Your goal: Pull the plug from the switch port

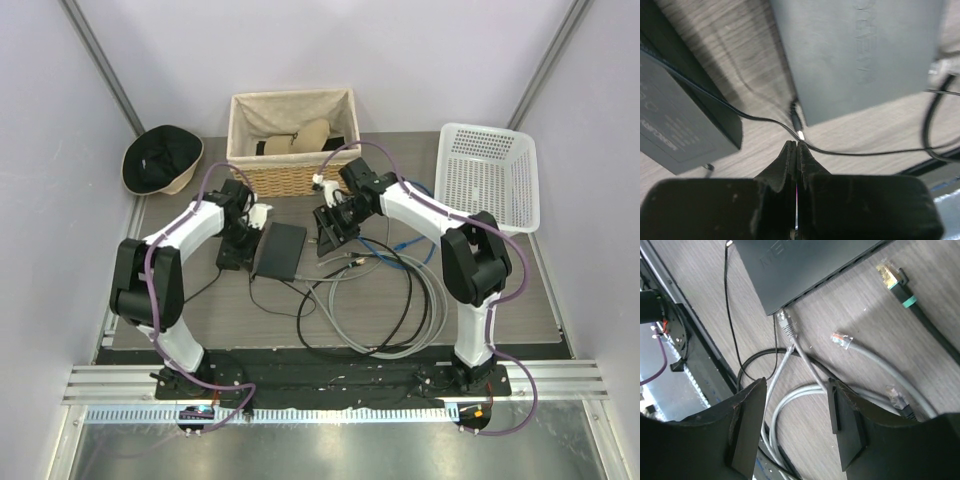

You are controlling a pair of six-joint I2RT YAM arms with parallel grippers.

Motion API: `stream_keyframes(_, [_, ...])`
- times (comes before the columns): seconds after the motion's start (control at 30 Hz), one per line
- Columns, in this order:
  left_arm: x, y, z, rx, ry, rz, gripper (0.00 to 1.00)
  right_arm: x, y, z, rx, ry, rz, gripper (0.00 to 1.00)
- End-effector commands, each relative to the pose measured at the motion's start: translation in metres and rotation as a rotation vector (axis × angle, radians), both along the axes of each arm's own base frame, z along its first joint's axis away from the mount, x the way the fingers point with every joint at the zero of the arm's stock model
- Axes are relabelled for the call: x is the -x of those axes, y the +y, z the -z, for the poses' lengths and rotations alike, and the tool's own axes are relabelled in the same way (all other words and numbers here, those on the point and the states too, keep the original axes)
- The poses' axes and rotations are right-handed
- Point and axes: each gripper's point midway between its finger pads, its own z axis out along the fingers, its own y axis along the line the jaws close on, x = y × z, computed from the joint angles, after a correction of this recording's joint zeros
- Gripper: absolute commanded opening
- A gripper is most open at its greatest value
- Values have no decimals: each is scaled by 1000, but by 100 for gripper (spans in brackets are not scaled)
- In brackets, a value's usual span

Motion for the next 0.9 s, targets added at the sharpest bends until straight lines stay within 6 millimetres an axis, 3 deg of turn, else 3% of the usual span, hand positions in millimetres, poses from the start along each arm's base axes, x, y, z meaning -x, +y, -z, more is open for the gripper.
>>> stream_keyframes(0.0, [-6,11,19,-62,2,27,0,4,10,-30,-105,-40,11,60])
stream_keyframes(0.1, [-2,11,22,-56,7,32,0,5,13,-17,-107,-3,38,60])
stream_keyframes(0.33, [6,9,33,-41,30,27,0,16,21,-18,-111,-37,-59,61])
stream_keyframes(0.5, [15,6,35,-19,76,33,0,39,18,-4,-127,34,-87,61])
stream_keyframes(0.63, [24,-10,-1,89,73,69,0,50,17,5,-141,82,-104,61])
stream_keyframes(0.77, [15,-23,-41,168,-17,92,0,54,24,12,-182,137,-86,60])
stream_keyframes(0.87, [5,-27,-50,183,-25,91,0,52,29,16,-198,158,-76,60])
